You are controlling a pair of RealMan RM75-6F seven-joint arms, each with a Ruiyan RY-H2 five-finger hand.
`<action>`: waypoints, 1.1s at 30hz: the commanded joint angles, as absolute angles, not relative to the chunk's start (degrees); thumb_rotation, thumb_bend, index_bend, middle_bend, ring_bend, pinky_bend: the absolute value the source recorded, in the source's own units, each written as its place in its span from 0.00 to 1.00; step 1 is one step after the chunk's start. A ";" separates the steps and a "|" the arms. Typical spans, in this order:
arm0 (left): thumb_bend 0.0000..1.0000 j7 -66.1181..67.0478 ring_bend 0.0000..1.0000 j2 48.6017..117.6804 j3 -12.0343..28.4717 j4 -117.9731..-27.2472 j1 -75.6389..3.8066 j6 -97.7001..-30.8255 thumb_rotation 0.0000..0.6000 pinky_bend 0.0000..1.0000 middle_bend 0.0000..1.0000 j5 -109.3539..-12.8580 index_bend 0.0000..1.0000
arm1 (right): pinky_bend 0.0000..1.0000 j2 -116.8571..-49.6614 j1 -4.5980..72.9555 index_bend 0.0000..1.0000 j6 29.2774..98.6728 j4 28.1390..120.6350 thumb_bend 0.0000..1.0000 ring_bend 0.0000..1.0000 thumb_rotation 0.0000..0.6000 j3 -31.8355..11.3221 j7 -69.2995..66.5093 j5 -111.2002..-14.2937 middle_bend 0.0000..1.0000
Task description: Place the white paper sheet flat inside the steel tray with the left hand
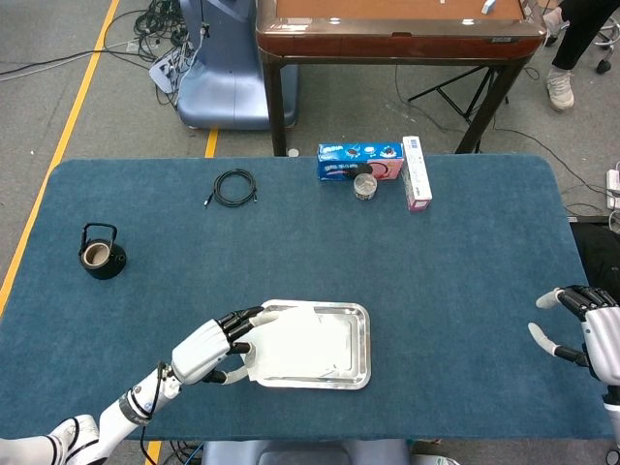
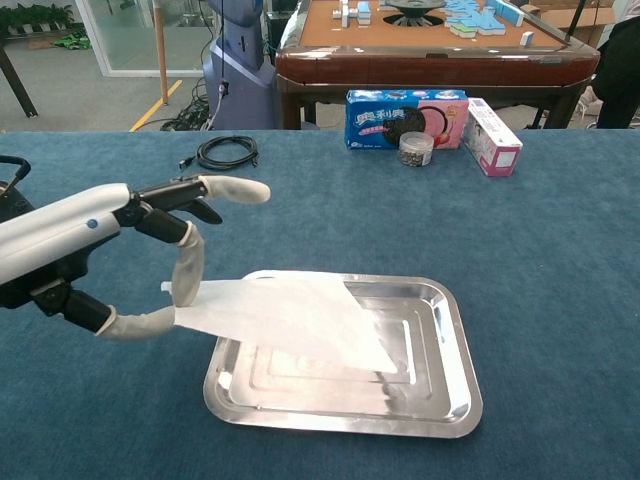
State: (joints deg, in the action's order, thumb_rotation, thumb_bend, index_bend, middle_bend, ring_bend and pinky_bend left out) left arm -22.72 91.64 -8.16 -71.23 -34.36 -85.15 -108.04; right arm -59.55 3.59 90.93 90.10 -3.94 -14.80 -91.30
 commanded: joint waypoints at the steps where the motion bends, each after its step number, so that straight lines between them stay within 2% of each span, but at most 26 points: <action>1: 0.44 -22.42 0.00 91.85 -8.21 -71.13 -34.42 -84.62 1.00 0.17 0.10 -108.07 0.67 | 0.32 -59.54 3.55 0.48 90.98 90.10 0.26 0.36 1.00 -3.92 -14.84 -91.35 0.50; 16: 0.44 -23.77 0.00 91.12 -9.92 -71.10 -33.75 -84.12 1.00 0.17 0.10 -109.05 0.68 | 0.32 -59.42 3.55 0.48 91.01 90.03 0.26 0.36 1.00 -3.91 -15.38 -91.43 0.50; 22: 0.44 -23.60 0.00 91.79 -9.52 -70.76 -33.76 -84.02 1.00 0.17 0.10 -109.12 0.68 | 0.32 -59.31 3.29 0.48 91.68 90.07 0.26 0.36 1.00 -3.92 -15.95 -91.68 0.50; 33: 0.43 -21.23 0.00 93.06 -7.68 -69.39 -35.17 -79.63 1.00 0.17 0.10 -106.85 0.67 | 0.32 -59.26 3.13 0.48 92.24 89.97 0.26 0.36 1.00 -4.03 -16.14 -91.84 0.50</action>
State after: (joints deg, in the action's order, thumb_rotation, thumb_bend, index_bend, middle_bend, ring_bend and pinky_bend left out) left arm -21.43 92.90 -7.85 -69.54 -35.01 -79.85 -107.03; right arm -59.26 3.15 92.21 89.99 -4.02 -16.12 -91.84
